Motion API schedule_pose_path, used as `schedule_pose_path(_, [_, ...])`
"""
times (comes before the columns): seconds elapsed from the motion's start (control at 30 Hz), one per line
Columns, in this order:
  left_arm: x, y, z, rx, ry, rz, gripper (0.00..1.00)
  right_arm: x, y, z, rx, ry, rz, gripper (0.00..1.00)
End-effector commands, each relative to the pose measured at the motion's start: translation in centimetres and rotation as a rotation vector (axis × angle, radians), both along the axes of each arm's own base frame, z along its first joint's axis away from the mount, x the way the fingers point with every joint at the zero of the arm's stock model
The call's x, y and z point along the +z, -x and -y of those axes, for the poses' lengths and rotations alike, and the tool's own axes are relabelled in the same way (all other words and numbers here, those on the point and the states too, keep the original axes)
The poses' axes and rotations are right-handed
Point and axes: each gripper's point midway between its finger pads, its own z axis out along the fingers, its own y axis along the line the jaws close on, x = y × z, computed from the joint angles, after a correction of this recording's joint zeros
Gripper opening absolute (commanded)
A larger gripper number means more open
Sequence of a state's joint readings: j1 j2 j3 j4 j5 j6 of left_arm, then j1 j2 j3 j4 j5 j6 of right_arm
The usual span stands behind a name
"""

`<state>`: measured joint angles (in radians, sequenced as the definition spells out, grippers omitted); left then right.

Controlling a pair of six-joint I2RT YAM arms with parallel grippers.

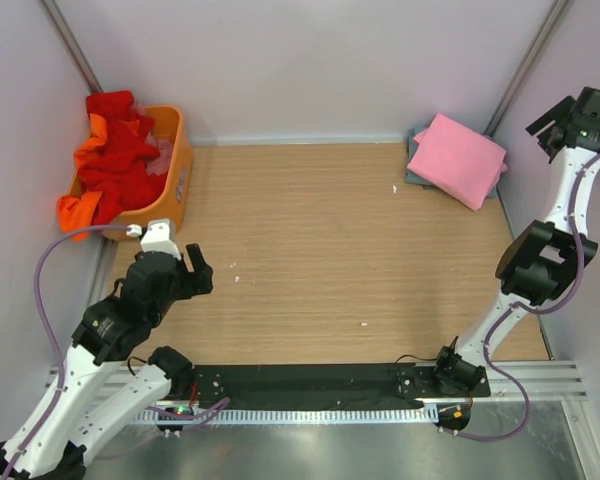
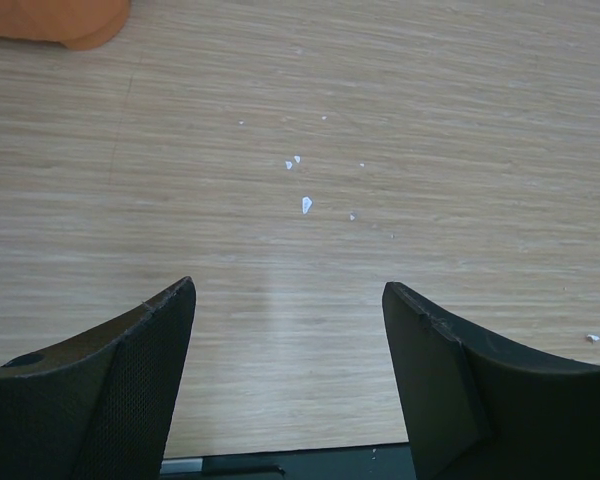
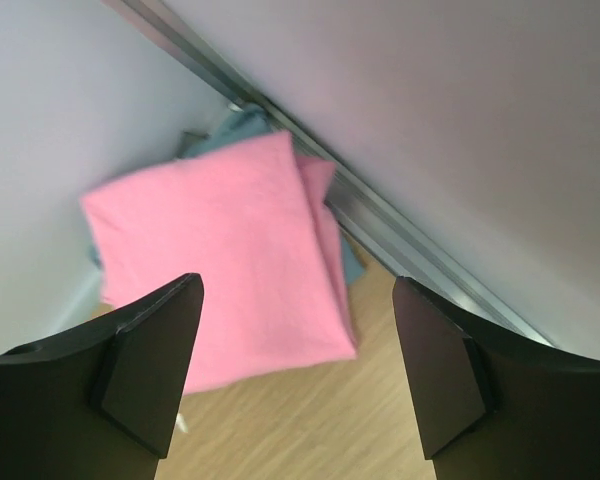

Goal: Fold and stack the t-shirts
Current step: Neatly place the folded tshirt to the corner

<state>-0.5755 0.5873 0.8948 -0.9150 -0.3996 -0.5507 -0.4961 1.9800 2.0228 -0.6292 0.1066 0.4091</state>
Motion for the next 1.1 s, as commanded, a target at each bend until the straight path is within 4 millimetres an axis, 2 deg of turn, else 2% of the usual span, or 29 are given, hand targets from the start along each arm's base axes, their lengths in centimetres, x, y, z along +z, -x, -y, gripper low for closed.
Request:
schedule_pose_path(0.0, [1.1, -0.3, 0.1, 0.014, 0.046, 0.054, 0.77, -1.6, -1.5, 2.0, -0.038, -0.153, 0.131, 0.83])
schedule_pose_path(0.07, [1.5, -0.1, 0.0, 0.012, 0.057, 0.071, 0.77, -3.0, -3.0, 0.8, 0.039, -0.227, 0.133, 0.84])
schedule_pose_path(0.1, [1.4, -0.1, 0.0, 0.012, 0.056, 0.070, 0.78, -5.6, -3.8, 0.5, 0.061, -0.279, 0.106, 0.84])
schedule_pose_path(0.13, [1.5, -0.1, 0.0, 0.012, 0.059, 0.074, 0.78, -6.2, -4.4, -0.2, 0.103, -0.311, 0.115, 0.84])
schedule_pose_path(0.2, [1.5, 0.0, 0.0, 0.010, 0.060, 0.075, 0.78, -8.6, -5.0, -0.1, 0.108, -0.344, 0.096, 0.90])
schedule_pose_path(0.33, [1.6, 0.0, 0.0, 0.010, 0.063, 0.079, 0.78, -10.6, -5.5, 0.7, 0.102, -0.331, 0.064, 1.00])
schedule_pose_path(0.5, [1.5, -0.1, 0.0, 0.009, 0.062, 0.076, 0.78, -13.0, -4.3, 3.4, 0.007, -0.223, -0.043, 1.00])
schedule_pose_path(0.57, [1.5, -0.1, 0.1, 0.007, 0.060, 0.074, 0.78, -15.0, -4.2, 3.9, -0.007, -0.217, -0.077, 1.00])
schedule_pose_path(0.6, [1.5, -0.1, 0.0, 0.008, 0.058, 0.073, 0.78, -15.6, -4.4, 3.9, -0.006, -0.222, -0.079, 1.00])
schedule_pose_path(0.63, [1.5, -0.1, 0.0, 0.008, 0.057, 0.072, 0.78, -17.2, -4.5, 4.0, -0.009, -0.239, -0.100, 1.00])
schedule_pose_path(0.77, [1.5, -0.1, 0.0, 0.011, 0.057, 0.072, 0.78, -20.2, -4.9, 3.9, -0.018, -0.268, -0.115, 1.00])
schedule_pose_path(0.83, [1.5, -0.1, 0.0, 0.012, 0.056, 0.073, 0.78, -20.9, -5.7, 3.9, -0.004, -0.278, -0.089, 1.00])
schedule_pose_path(0.87, [1.5, -0.1, -0.1, 0.015, 0.055, 0.072, 0.78, -22.3, -5.8, 3.9, -0.005, -0.293, -0.101, 1.00])
schedule_pose_path(1.0, [1.2, -0.2, -0.1, 0.018, 0.046, 0.061, 0.78, -23.6, -7.0, 4.0, -0.008, -0.307, -0.064, 0.95])
schedule_pose_path(1.07, [1.2, -0.3, -0.1, 0.020, 0.046, 0.060, 0.78, -24.1, -6.8, 4.5, -0.037, -0.288, -0.081, 0.92])
